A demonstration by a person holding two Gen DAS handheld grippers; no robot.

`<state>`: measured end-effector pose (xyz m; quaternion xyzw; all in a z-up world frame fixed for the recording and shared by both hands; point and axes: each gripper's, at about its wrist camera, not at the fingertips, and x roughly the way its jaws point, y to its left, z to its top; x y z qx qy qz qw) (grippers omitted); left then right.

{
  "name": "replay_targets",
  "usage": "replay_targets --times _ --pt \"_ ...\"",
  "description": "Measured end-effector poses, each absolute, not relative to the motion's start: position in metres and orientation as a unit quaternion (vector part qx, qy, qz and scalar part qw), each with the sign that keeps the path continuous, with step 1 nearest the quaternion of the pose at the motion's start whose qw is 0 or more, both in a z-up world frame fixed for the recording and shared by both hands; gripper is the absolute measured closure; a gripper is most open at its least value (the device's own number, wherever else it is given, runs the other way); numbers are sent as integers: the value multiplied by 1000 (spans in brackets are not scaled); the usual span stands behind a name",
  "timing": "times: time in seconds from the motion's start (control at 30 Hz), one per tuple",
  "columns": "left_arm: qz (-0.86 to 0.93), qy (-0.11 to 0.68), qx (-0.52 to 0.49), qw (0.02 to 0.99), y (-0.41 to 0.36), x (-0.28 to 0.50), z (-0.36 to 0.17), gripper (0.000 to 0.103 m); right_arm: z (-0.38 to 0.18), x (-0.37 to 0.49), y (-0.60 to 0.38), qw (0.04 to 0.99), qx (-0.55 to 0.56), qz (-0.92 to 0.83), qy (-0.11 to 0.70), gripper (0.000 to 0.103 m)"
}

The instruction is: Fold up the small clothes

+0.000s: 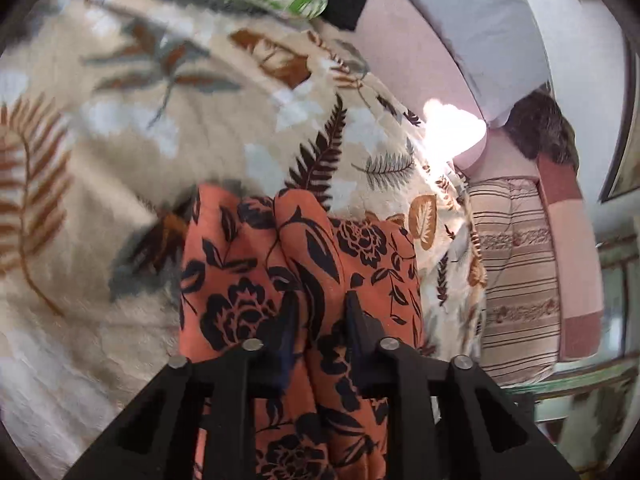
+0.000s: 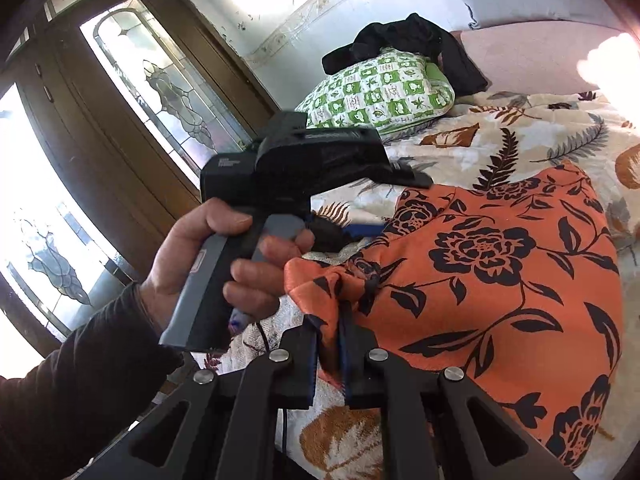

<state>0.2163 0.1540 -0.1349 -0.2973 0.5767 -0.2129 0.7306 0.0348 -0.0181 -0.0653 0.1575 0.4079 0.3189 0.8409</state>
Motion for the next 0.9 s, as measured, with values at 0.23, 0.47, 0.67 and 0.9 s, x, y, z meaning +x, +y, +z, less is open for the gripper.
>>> replay_targets --times 0.23,0.47,0.67,0.9 --pt "-166 568 -278 757 175 216 -151 87 -82 42 10 833 142 334 418 93" --pt "-95 555 -259 785 204 184 -146 44 -126 37 36 821 84 332 456 67" --pt "-151 479 -176 847 167 122 -72 44 -91 10 -21 813 154 343 443 3" --pt "-74 564 -53 821 115 89 -158 37 -123 11 -144 760 381 252 462 3"
